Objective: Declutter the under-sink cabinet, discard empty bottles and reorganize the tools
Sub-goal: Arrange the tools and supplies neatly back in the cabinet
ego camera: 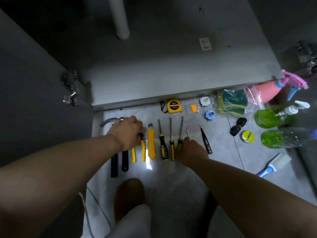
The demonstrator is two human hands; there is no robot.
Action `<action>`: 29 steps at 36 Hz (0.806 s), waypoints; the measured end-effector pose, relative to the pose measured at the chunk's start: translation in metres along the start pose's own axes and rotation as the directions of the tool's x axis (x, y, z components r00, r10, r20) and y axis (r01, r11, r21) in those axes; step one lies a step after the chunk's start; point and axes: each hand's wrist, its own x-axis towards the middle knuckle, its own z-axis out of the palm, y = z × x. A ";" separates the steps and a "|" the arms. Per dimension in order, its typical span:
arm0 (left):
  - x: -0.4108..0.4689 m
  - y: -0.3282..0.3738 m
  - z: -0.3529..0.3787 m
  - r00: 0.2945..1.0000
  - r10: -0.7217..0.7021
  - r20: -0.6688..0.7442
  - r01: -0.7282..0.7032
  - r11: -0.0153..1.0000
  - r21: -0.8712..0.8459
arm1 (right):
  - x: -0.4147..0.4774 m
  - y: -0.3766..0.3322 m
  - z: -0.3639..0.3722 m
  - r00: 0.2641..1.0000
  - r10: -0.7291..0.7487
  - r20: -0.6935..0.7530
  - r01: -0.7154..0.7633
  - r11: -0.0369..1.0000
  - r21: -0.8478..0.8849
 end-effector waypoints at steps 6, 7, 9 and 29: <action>-0.056 -0.013 0.039 0.937 -0.349 -0.016 0.328 0.894 -0.304 | -0.018 -0.024 0.004 0.970 -0.243 0.024 0.243 0.970 -0.004; -0.063 -0.014 0.044 0.912 -0.410 0.008 0.382 0.843 -0.378 | -0.022 -0.027 0.005 0.960 -0.275 0.055 0.276 0.961 -0.003; -0.073 -0.013 0.052 0.862 -0.503 0.069 0.462 0.721 -0.517 | -0.028 -0.035 0.007 0.946 -0.310 0.094 0.312 0.950 -0.013; -0.071 -0.015 0.085 0.712 -0.502 0.491 0.564 -0.007 -0.826 | -0.024 -0.101 0.023 0.919 -0.331 0.216 0.309 0.942 0.130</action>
